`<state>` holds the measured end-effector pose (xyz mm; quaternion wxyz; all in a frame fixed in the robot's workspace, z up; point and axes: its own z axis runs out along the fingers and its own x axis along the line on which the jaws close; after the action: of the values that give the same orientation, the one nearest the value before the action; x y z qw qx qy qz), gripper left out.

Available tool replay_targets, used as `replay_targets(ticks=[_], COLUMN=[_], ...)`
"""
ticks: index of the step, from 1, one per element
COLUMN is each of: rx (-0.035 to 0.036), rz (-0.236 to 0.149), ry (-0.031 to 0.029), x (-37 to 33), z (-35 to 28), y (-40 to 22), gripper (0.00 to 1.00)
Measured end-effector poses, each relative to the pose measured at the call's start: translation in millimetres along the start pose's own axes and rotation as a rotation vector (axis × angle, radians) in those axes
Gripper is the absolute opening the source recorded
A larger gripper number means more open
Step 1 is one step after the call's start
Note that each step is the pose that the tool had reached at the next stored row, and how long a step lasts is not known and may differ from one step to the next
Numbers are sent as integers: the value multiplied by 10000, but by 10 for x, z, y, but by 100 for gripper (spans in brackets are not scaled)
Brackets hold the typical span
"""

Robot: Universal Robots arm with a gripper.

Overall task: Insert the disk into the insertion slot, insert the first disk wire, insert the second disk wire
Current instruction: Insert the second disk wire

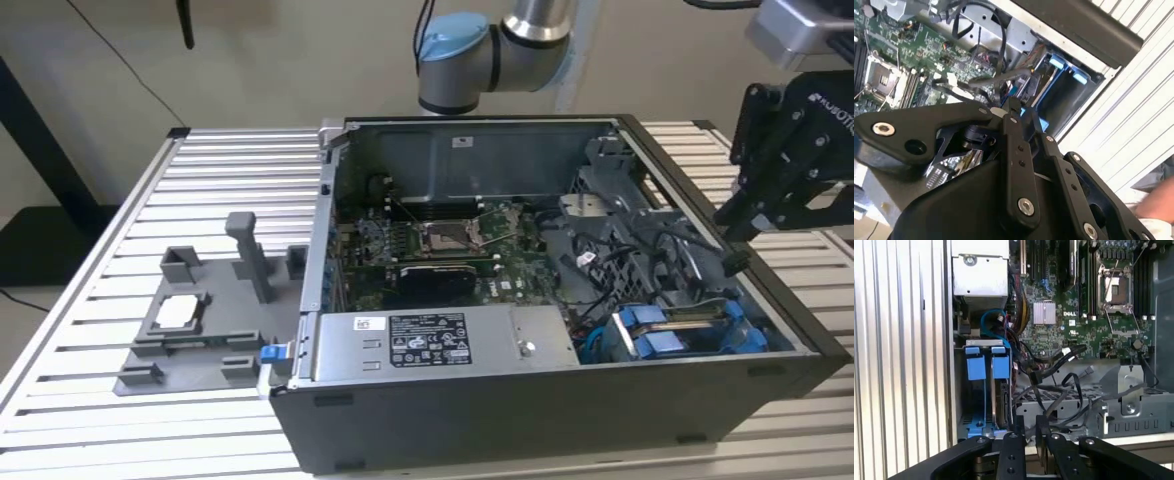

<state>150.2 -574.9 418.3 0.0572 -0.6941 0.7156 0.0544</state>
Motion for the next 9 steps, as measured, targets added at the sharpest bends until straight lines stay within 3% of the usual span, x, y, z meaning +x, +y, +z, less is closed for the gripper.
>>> replay_targets(ticks=[2, 3, 4, 9], rx=[291, 363, 388, 375], rz=[-46, -58, -64, -179], ry=[-10, -1, 9, 104], x=[-25, -26, -25, -10], z=[9, 18, 31, 94], y=[8, 9, 9, 8], gripper=[24, 24, 24, 24])
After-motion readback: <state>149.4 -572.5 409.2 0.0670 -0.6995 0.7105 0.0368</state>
